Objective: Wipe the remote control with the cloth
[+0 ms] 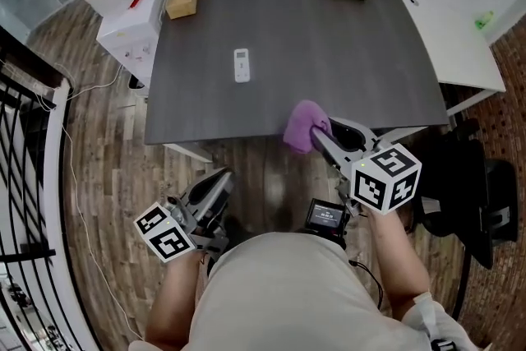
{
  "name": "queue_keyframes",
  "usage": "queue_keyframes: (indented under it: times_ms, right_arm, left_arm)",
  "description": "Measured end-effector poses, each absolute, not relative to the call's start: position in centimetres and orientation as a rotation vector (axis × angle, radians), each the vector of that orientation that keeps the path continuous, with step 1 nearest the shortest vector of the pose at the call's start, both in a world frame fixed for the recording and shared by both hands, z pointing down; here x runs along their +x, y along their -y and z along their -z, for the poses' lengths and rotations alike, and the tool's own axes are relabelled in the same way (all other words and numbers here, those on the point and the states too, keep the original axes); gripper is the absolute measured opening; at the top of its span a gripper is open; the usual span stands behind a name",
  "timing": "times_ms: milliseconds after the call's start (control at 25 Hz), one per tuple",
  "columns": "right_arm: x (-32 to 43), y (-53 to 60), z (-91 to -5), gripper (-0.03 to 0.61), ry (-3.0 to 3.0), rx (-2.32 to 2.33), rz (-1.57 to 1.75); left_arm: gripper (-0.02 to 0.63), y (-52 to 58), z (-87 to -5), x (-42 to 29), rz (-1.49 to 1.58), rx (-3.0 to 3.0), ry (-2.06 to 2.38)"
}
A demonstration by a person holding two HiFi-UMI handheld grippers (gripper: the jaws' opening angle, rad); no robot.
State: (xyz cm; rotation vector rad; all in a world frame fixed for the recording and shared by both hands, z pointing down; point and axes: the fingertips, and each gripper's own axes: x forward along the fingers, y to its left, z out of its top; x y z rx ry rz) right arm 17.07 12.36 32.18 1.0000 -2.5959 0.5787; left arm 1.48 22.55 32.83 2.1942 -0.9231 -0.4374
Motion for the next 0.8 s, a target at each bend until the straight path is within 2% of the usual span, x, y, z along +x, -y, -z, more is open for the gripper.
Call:
queue_keyframes:
  times_ms: [440,800]
  right_arm:
    - [13.9,-15.9,-30.3,0.107,2.63,1.097,-0.652]
    - [13.1,-18.0,-29.6,0.104,2.646,1.176,-0.669]
  left_arm:
    - [0.012,-25.1,-31.3,-3.8,0.402,2.227,0.89]
    - [0.012,-27.3,-31.6,-3.4,0.389,2.232,0.791]
